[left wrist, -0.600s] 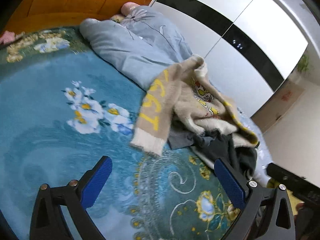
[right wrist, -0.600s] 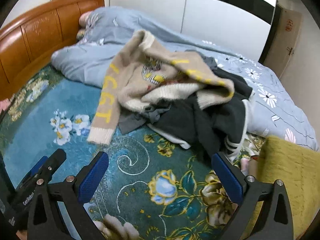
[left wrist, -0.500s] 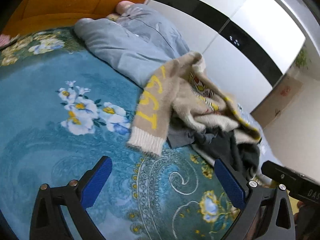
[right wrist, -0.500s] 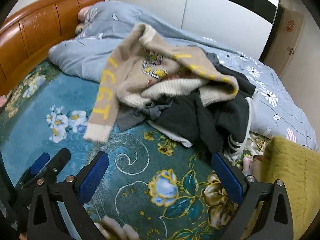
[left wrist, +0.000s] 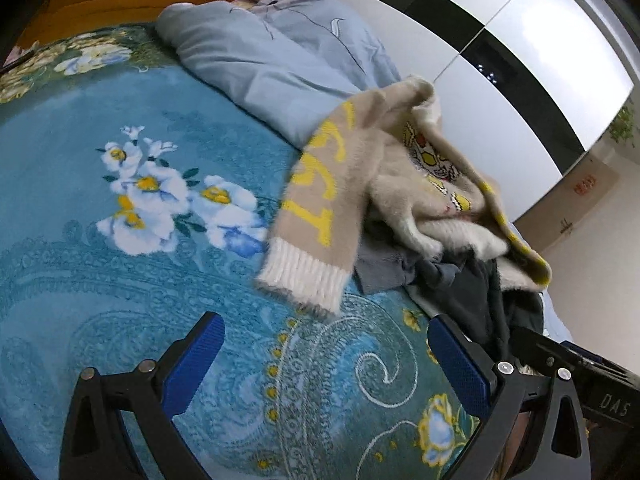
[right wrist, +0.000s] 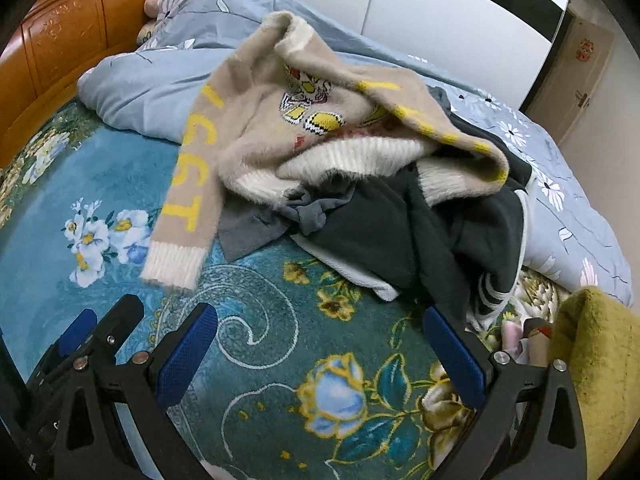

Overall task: Fold clothes
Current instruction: 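Approach the beige sweater on the clothes pile with both grippers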

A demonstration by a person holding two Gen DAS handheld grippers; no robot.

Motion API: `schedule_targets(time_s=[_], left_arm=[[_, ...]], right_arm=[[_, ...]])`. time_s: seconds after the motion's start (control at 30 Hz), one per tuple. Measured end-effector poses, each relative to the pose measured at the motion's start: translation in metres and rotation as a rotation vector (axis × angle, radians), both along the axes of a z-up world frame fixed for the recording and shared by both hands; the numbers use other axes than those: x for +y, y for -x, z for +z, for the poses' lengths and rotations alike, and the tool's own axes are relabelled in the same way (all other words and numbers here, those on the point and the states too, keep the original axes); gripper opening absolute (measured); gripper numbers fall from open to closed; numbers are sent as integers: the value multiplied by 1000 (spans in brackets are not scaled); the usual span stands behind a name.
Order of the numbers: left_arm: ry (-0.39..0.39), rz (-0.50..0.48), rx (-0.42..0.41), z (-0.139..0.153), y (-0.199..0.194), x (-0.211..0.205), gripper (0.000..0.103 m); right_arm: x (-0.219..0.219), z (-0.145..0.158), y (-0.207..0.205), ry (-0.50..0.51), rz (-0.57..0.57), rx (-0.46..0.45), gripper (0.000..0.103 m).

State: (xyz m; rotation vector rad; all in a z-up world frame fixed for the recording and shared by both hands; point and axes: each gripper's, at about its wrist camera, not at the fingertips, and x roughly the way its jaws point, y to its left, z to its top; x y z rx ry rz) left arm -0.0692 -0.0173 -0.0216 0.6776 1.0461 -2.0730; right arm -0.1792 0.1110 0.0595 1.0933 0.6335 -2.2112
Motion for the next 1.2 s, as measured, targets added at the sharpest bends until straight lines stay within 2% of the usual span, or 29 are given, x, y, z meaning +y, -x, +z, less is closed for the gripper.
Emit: schedule_targets(time_s=[0.17,0.23,0.43,0.97,1.2], left_arm=[[-23,2,33,-17,1,-6,103],[-36,-19,61,-28,-17,-14,103],[-54,-47,70,-43,-17,-20,103],[-70,-87,58,-54,-12,-22,103],[-70,-102,47,-56,-12,-22,103]], right_arm=[[-1,-2,2,-15,9,4,103],[0,-4,4,-18,6,-1,103],[0,-8,5,-31,-2,-14,103],[5,-17,10,-16,-20,-37,103],[21,-25,18,45,-60,-21,103]])
